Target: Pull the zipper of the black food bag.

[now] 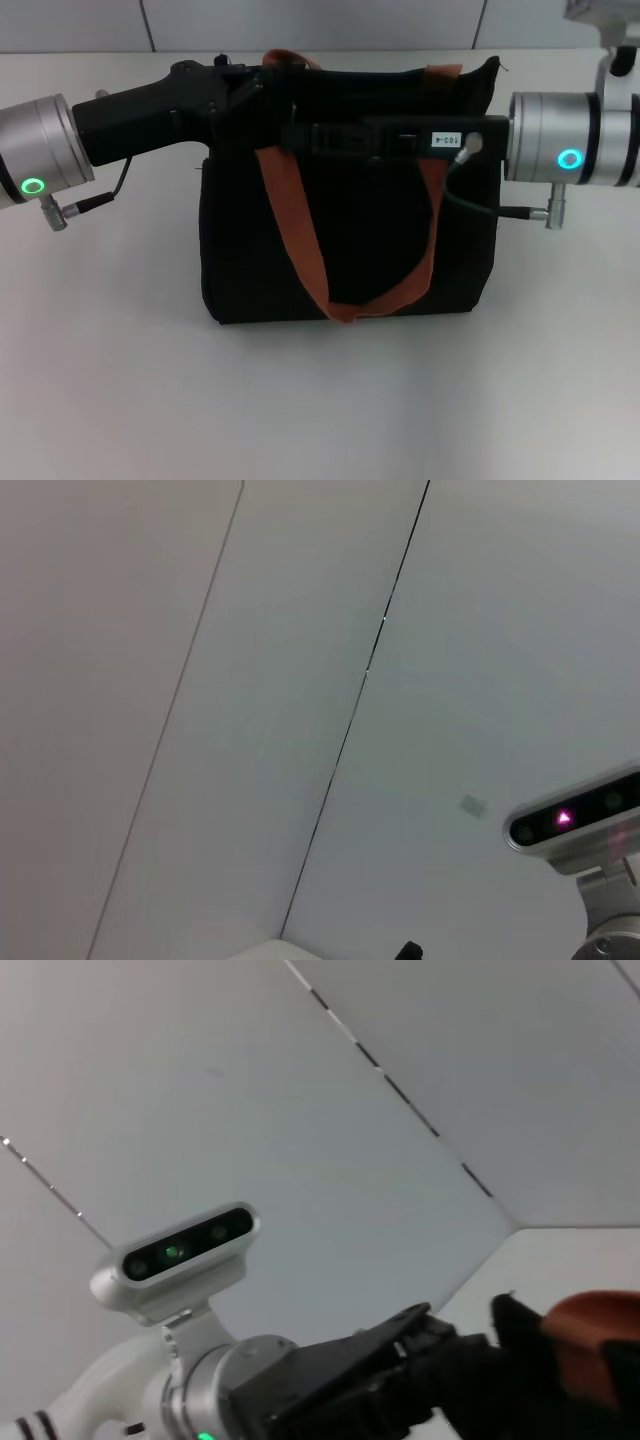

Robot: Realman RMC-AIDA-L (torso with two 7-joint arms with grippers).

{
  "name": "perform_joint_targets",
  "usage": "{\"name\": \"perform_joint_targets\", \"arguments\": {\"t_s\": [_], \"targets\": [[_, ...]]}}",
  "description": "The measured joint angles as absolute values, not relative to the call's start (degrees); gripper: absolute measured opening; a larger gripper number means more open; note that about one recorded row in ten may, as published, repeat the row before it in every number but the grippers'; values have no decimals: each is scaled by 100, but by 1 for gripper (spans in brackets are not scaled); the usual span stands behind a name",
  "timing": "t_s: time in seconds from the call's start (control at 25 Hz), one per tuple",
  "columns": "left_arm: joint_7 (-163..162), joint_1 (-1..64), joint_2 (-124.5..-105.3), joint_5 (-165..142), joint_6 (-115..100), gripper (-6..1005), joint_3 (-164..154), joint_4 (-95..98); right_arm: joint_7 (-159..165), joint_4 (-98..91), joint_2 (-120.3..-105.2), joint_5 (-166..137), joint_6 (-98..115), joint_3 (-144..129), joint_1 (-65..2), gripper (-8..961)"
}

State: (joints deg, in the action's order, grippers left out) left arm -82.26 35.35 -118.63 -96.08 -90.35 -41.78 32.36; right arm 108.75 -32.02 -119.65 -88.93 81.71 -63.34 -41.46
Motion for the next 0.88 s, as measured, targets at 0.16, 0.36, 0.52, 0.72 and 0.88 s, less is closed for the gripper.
{"name": "perform_joint_targets", "arguments": {"t_s": [0.16, 0.36, 0.52, 0.72, 0.88], "targets": [[-8218, 3540, -11864, -9608, -9021, 20, -4180, 3230, 10930, -3174, -11960, -8900, 8260, -6387, -4207, 434], [-8211, 3533, -11866, -9608, -9007, 20, -4181, 3225, 11036, -3166, -11946, -8904, 8127, -6362, -4106, 324], [-8209, 3538, -11865, -9608, -8999, 20, -4184, 3216, 11071, -3143, -11942, -8901, 8122, -6349, -4072, 303], [-8207, 3539, -11865, -9610, -8999, 20, -4184, 3215, 11092, -3112, -11942, -8897, 8115, -6338, -4039, 304], [-8203, 3538, -11865, -9611, -8999, 20, -4183, 3216, 11092, -3110, -11944, -8859, 8110, -6245, -4004, 304]]}}
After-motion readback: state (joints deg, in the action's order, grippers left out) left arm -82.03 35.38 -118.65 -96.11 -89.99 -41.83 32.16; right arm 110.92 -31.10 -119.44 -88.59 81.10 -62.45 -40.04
